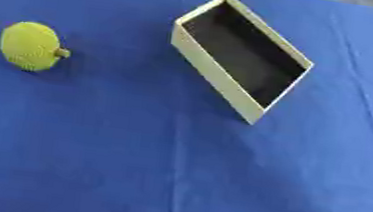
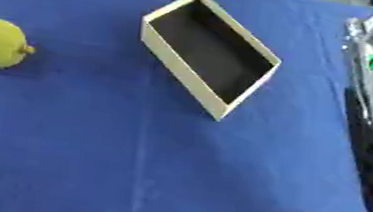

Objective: Pick up objects on the table and place them in the box.

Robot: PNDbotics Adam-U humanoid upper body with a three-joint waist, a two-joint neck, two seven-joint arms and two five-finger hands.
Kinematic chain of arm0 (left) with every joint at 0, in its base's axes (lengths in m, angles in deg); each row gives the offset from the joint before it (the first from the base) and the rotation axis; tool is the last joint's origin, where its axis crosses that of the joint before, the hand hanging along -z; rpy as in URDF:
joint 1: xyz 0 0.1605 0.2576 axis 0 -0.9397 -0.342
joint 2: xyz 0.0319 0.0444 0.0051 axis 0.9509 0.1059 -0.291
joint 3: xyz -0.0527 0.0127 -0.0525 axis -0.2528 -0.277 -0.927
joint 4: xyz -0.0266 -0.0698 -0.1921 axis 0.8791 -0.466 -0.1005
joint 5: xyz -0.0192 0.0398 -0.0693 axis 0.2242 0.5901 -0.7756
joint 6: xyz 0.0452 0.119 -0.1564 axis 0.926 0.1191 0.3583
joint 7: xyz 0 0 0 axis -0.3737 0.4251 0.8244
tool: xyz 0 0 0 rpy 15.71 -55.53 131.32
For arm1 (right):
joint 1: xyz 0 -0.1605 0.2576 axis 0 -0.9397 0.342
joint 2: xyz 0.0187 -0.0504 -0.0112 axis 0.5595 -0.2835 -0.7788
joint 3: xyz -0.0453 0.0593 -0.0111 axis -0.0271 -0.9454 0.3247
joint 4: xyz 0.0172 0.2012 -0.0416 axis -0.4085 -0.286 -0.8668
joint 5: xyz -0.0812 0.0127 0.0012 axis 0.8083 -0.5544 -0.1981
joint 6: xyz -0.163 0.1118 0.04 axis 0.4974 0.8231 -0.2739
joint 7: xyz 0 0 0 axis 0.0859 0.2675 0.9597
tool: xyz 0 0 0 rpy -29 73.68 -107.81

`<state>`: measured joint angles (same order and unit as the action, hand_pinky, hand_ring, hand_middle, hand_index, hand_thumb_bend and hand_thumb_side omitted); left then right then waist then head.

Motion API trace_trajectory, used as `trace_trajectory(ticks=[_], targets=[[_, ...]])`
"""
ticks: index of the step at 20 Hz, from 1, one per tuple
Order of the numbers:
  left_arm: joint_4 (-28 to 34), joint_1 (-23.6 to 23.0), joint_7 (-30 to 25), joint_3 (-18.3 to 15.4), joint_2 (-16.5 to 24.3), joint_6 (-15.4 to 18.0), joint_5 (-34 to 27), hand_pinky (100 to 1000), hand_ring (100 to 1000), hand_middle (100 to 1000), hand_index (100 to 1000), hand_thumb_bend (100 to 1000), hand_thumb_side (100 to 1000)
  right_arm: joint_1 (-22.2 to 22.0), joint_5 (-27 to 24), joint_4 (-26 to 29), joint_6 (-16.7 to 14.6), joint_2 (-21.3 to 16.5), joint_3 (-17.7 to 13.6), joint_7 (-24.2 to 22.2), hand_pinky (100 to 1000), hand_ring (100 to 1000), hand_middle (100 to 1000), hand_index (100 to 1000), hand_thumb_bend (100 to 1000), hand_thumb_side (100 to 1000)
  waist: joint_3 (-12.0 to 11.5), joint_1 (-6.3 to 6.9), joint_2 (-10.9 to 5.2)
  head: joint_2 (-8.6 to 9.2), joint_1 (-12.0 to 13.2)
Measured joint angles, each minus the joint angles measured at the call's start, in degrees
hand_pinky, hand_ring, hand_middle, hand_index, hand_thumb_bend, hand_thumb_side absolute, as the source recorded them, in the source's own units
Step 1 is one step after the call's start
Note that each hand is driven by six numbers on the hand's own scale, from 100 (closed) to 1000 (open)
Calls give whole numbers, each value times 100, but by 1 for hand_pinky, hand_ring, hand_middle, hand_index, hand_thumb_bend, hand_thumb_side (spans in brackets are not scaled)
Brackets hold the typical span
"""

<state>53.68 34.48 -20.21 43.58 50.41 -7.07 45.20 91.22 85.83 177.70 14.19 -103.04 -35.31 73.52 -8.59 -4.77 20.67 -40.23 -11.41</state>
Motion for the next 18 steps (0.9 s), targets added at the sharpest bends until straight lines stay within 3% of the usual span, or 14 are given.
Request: trace_trajectory(ticks=[12,16,18], targets=[[0,-138,-56,-2,46,-19,44,814,798,777,821,571,231,-1,0,0,-3,0,0,-7,804,770,776,837,321,808,11,4,13,-43,-33],[0,-513,-288,9,426,-139,276,823,819,801,836,572,262,-2,0,0,1,-3,2,-12,805,770,776,837,322,808,9,17,17,-58,-57],[0,-734,-446,57,678,-250,442,823,831,814,851,575,325,-2,0,0,8,-20,11,-22,805,770,776,837,322,809,3,38,18,-63,-75]])
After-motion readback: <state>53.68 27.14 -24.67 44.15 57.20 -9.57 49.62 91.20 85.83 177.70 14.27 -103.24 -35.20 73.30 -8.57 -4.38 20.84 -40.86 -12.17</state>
